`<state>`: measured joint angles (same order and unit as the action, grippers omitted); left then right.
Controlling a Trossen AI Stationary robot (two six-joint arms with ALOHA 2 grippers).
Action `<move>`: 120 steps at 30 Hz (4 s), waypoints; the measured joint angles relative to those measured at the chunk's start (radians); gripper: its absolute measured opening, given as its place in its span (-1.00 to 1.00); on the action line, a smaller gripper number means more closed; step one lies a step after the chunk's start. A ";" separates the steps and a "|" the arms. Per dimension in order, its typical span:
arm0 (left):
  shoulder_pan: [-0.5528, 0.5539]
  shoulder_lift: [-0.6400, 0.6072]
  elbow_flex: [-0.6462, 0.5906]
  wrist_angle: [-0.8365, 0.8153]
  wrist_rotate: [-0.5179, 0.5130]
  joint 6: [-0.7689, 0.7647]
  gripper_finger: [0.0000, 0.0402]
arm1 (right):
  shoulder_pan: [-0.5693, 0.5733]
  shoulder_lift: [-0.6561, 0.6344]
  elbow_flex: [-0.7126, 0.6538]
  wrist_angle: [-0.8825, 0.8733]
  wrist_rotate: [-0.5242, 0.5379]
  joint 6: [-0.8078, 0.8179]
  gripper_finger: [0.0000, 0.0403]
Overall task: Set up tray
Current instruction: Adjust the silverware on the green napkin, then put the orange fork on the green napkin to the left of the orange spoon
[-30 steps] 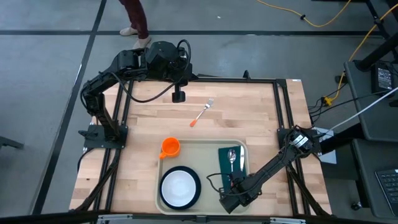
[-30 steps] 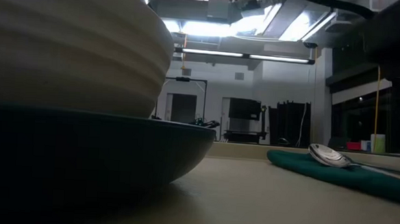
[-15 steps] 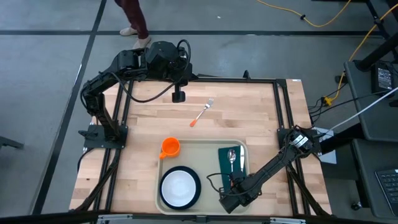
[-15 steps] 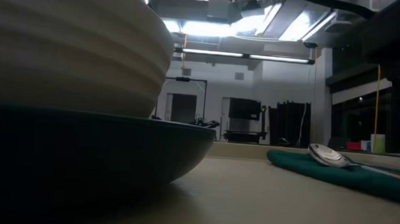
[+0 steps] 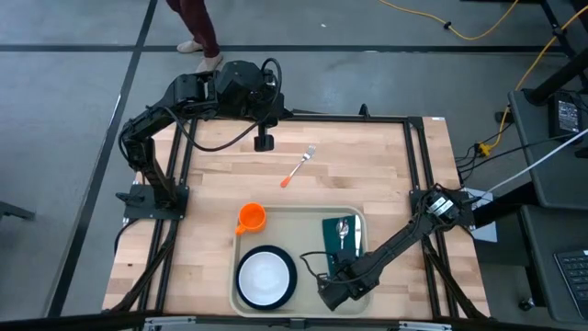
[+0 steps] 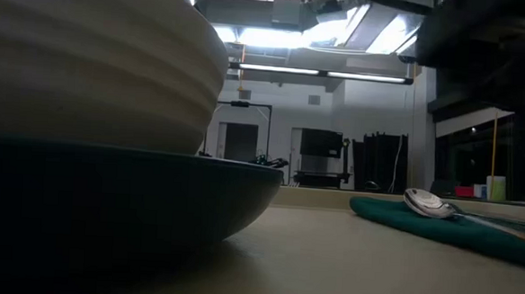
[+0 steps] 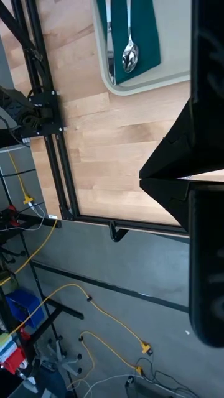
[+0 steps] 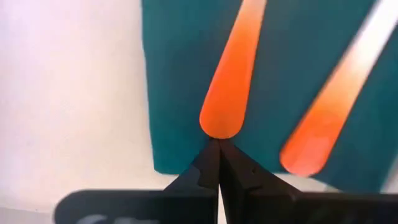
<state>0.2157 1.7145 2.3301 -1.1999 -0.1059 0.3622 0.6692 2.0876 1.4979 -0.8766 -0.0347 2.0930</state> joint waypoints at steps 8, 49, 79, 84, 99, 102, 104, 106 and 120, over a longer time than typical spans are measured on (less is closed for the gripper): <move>0.000 0.000 0.000 0.000 0.000 0.014 -0.98 | -0.012 0.000 0.000 0.006 0.007 -0.015 -0.98; -0.005 -0.061 0.026 0.022 -0.119 0.042 -0.98 | -0.172 0.001 0.328 -0.548 0.459 -0.295 -0.64; 0.054 -0.102 -0.227 -0.042 -0.157 -0.325 -0.98 | -0.414 -0.721 -0.105 -0.650 0.673 -0.902 -0.49; 0.058 -0.067 -0.386 0.108 -0.060 -0.397 -0.98 | -0.335 -1.037 -0.338 -0.558 0.631 -0.809 -0.49; 0.107 0.170 -0.605 0.298 0.378 -0.358 -0.75 | -0.279 -1.283 -0.593 -0.262 0.849 -0.957 -0.49; 0.107 0.242 -0.603 0.370 0.442 -0.321 -0.59 | -0.279 -1.284 -0.593 -0.260 0.854 -0.995 -0.49; 0.107 0.275 -0.603 0.408 0.462 -0.317 -0.48 | -0.279 -1.280 -0.593 -0.256 0.854 -1.004 -0.49; 0.110 0.303 -0.601 0.429 0.486 -0.325 -0.37 | -0.279 -1.279 -0.593 -0.252 0.854 -1.019 -0.49; 0.125 0.359 -0.601 0.390 0.137 -0.487 0.04 | -0.280 -1.277 -0.593 -0.151 0.964 -1.423 -0.49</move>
<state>0.3405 2.0735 1.7289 -0.8099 0.0312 -0.1253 0.3893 0.8104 0.9047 -1.0281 0.9297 0.6700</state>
